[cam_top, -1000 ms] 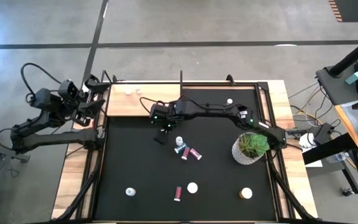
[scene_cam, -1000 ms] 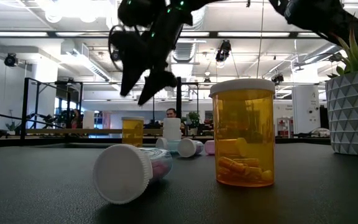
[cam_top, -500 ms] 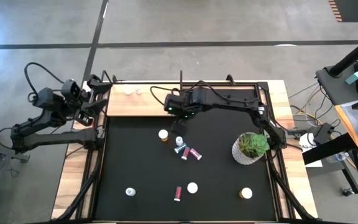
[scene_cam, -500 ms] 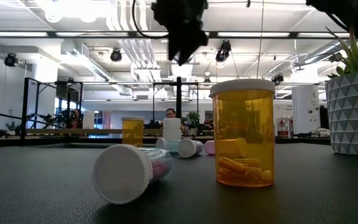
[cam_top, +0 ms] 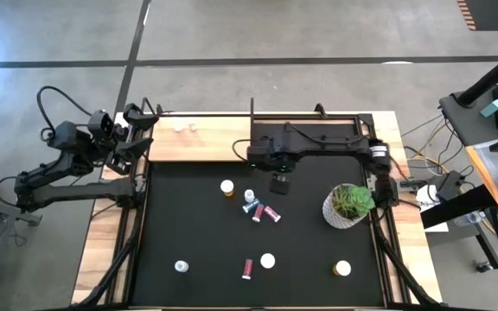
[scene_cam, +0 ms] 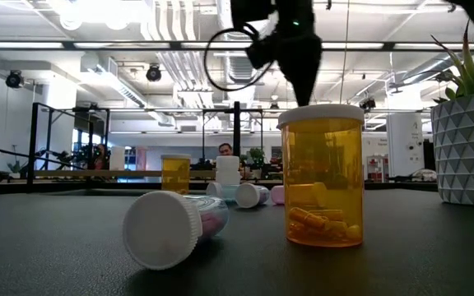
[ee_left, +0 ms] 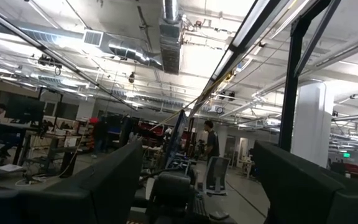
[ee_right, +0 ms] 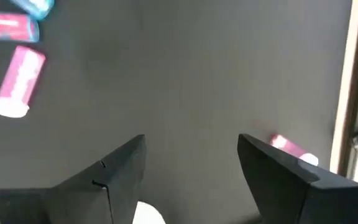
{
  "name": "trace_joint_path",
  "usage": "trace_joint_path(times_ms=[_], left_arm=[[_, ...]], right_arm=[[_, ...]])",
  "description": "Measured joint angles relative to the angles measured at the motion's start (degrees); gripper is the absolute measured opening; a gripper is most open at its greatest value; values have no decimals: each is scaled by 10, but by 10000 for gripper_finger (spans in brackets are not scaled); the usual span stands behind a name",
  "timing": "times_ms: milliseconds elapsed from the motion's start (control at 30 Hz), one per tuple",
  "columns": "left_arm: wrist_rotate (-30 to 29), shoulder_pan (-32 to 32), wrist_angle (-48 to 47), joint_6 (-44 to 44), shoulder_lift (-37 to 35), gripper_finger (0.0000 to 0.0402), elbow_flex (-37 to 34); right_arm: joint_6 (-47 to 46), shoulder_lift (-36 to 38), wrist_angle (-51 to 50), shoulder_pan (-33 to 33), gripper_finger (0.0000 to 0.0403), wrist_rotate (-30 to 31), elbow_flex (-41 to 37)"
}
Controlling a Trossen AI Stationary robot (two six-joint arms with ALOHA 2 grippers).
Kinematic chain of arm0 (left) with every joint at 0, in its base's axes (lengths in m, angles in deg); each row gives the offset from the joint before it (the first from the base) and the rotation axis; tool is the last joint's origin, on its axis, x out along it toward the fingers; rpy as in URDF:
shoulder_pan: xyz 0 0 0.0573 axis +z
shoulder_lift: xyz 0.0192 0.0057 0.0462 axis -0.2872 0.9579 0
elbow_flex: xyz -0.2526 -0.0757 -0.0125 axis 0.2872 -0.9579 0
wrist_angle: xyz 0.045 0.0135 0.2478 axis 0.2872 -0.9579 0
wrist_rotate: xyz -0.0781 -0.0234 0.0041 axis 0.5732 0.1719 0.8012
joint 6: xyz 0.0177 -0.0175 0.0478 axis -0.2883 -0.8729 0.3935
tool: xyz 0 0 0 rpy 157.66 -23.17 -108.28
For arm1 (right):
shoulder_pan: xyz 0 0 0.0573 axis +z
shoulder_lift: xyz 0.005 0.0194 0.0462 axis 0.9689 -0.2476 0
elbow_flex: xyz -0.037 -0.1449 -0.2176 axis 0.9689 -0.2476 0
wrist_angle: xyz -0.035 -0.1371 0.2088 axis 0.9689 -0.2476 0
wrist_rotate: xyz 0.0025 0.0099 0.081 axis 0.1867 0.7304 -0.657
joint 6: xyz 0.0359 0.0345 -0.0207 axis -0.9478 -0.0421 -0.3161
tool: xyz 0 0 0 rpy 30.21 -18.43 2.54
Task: Pick and place medicine bottles onto shelf by color
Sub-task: Put the top left blue pill bottle into the shelf
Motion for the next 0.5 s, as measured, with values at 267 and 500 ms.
trace_joint_path(times_ms=[267,500], left_arm=[[0,0,5,0,8,290,0],[0,0,4,0,10,290,0]], right_arm=[[147,163,305,11,229,-107,-268],[153,215,564,16,228,-166,-404]])
